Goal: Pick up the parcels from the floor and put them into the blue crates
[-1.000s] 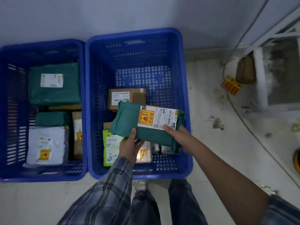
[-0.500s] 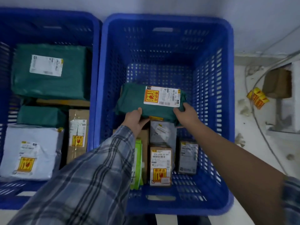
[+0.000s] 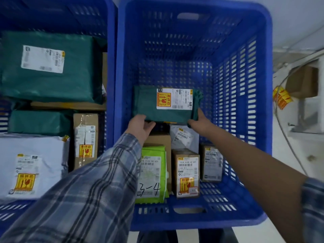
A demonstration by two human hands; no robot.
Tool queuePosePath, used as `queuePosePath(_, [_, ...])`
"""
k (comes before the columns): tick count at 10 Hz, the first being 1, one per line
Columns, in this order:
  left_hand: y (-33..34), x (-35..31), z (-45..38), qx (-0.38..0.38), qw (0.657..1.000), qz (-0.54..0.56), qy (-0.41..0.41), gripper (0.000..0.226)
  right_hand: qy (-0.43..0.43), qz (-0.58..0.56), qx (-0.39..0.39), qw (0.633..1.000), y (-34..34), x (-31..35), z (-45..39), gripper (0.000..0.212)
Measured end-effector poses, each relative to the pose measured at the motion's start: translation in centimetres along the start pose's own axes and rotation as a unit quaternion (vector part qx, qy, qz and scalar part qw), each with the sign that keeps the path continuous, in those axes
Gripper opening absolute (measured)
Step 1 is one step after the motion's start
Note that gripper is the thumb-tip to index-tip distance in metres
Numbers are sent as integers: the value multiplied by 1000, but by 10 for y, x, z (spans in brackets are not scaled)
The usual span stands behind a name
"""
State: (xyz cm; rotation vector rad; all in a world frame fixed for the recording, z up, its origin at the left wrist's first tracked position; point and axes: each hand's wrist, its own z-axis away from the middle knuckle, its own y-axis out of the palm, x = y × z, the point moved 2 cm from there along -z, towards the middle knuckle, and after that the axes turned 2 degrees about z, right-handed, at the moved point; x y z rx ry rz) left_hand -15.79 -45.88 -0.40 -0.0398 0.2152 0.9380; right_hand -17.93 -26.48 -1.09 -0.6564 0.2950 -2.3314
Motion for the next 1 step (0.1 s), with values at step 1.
queuePosePath(1, [-13, 3, 30, 39, 995, 79, -46, 45, 48, 0, -56, 997, 4, -17, 22, 60])
